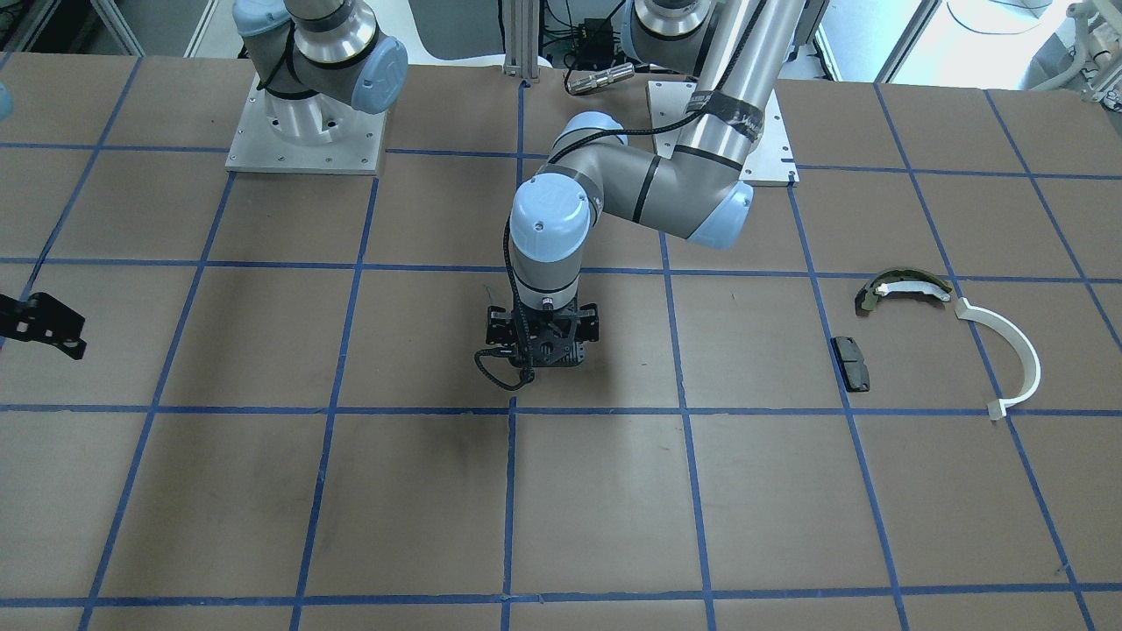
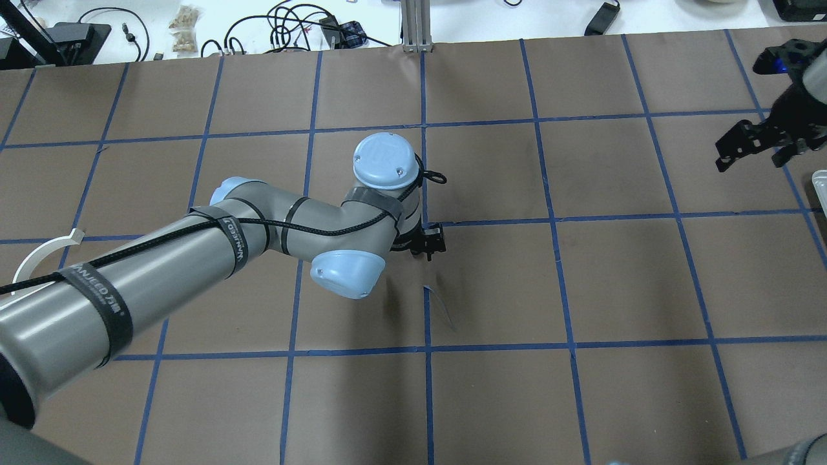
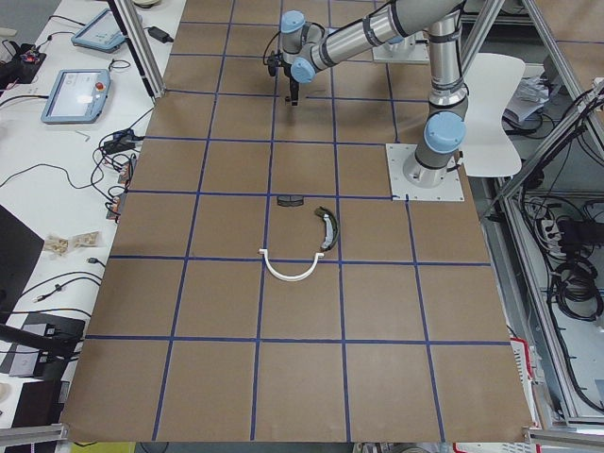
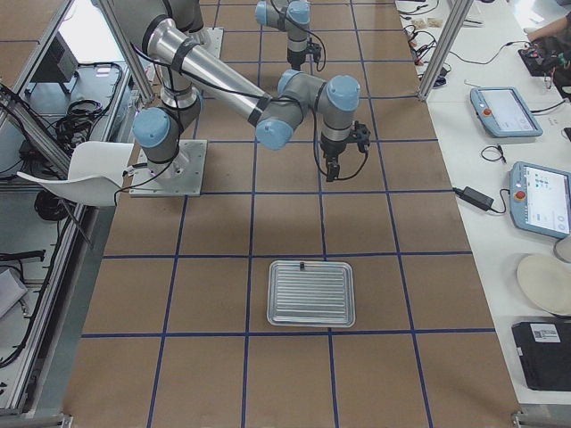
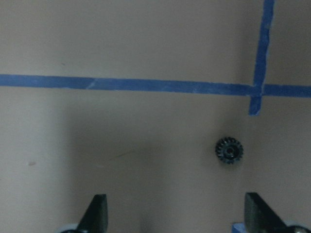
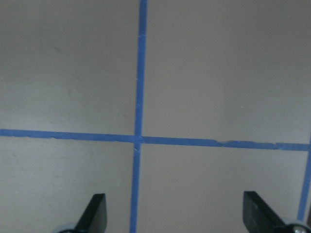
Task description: Place bearing gear from tray to pile
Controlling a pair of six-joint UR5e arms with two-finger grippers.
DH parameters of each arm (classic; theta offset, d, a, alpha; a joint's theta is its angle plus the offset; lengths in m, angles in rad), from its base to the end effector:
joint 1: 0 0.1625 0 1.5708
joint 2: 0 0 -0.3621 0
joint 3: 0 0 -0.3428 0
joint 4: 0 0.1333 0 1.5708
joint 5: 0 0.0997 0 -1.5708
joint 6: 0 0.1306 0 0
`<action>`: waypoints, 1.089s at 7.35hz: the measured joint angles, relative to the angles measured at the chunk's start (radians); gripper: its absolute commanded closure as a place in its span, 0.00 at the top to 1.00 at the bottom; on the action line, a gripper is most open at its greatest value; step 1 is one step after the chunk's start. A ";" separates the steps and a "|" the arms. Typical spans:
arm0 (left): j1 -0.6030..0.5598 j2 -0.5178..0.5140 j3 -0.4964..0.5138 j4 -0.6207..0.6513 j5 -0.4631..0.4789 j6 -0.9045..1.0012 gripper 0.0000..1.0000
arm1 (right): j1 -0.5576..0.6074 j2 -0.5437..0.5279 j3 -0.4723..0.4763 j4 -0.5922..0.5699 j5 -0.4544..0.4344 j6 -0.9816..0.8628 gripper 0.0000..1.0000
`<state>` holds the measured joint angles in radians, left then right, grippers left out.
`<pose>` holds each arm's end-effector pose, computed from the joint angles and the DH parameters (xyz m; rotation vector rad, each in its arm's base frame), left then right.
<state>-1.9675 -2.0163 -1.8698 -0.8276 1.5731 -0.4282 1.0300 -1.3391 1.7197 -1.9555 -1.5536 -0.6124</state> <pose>-0.3188 -0.4169 0.1262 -0.0494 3.1386 0.0004 -0.1421 -0.4998 0.2574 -0.1121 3.1273 -0.0200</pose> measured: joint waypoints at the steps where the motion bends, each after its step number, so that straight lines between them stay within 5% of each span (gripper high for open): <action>1: -0.007 -0.033 0.007 0.039 0.005 0.000 0.98 | -0.052 0.008 -0.003 -0.002 0.001 -0.074 1.00; 2: -0.009 -0.056 0.018 0.061 0.012 0.006 0.97 | -0.090 0.018 -0.005 -0.005 0.003 -0.131 1.00; 3: -0.010 -0.068 0.027 0.071 0.018 0.013 0.76 | -0.125 0.027 -0.006 -0.010 0.004 -0.195 1.00; 5: -0.013 -0.071 0.027 0.077 0.022 0.018 0.14 | -0.176 0.048 -0.009 -0.037 0.009 -0.329 1.00; 6: -0.013 -0.070 0.026 0.077 0.022 0.018 0.00 | -0.209 0.063 -0.010 -0.062 0.014 -0.445 1.00; 8: -0.013 -0.065 0.029 0.077 0.022 0.020 0.00 | -0.283 0.094 -0.013 -0.084 0.018 -0.730 0.99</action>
<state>-1.9803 -2.0813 -1.8413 -0.7502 1.5953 -0.4086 0.7468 -1.2453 1.7067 -2.0395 -1.5359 -1.3428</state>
